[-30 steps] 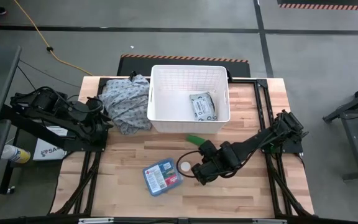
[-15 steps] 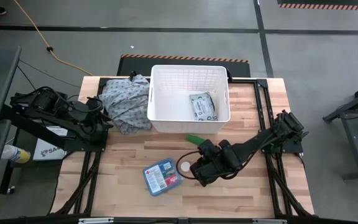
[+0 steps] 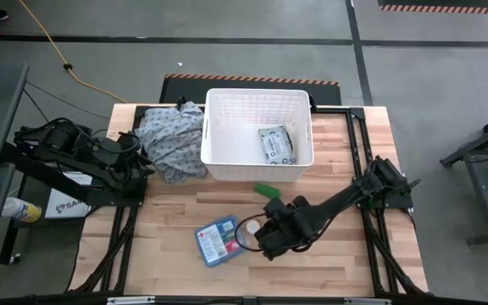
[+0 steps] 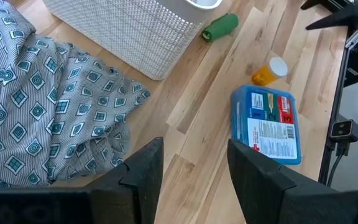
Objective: Pick & place medical supplies in basket/bin
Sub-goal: Put the rolled green bandage into the white bin
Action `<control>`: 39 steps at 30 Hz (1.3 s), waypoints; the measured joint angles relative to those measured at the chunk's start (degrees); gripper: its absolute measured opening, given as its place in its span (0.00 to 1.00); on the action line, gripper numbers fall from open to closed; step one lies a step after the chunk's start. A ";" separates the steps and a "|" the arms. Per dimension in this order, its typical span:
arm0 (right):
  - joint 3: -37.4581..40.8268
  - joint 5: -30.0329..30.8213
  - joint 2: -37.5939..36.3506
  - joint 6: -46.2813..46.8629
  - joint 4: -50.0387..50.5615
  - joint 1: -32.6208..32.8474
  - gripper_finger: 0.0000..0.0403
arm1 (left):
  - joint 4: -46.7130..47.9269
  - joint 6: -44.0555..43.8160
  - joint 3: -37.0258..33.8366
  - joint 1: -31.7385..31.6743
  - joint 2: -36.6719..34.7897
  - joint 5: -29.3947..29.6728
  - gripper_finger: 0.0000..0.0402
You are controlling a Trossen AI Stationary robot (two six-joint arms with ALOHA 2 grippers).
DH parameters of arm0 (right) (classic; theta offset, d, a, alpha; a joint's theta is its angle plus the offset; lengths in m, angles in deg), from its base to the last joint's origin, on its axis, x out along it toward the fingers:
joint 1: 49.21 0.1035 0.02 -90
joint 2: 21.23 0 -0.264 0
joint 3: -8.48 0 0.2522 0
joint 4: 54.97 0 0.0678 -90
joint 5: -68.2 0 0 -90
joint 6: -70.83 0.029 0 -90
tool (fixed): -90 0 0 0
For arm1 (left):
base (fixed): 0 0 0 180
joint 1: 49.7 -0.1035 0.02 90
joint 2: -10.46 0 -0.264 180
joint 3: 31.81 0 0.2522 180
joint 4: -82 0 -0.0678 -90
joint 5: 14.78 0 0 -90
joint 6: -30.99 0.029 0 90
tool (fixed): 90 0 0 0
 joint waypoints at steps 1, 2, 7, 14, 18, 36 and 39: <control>0.00 -0.13 0.48 0.00 0.02 0.00 0.47 | 0.00 0.00 0.00 0.00 0.00 0.00 0.53; 0.00 -0.13 1.07 -0.02 0.00 -0.03 0.47 | -0.01 0.00 0.00 0.01 0.00 0.00 0.53; 0.00 0.28 3.13 -0.01 0.01 -0.65 0.48 | -0.03 -0.17 0.00 0.00 0.00 0.00 0.53; 0.00 0.61 5.00 -0.02 -0.31 -1.99 0.47 | -0.24 -0.22 0.00 0.01 0.00 0.00 0.53; 0.00 0.77 6.06 -0.60 -1.05 -2.87 0.48 | -0.76 -0.22 -0.02 -0.01 0.00 0.00 0.53; 0.02 1.77 7.11 -3.96 -5.57 -6.56 0.48 | -0.68 -0.16 -0.02 0.01 0.00 -0.02 0.53; 0.02 1.51 7.11 -4.09 -5.57 -6.58 0.47 | -0.65 0.00 -0.02 0.00 0.00 -0.02 0.53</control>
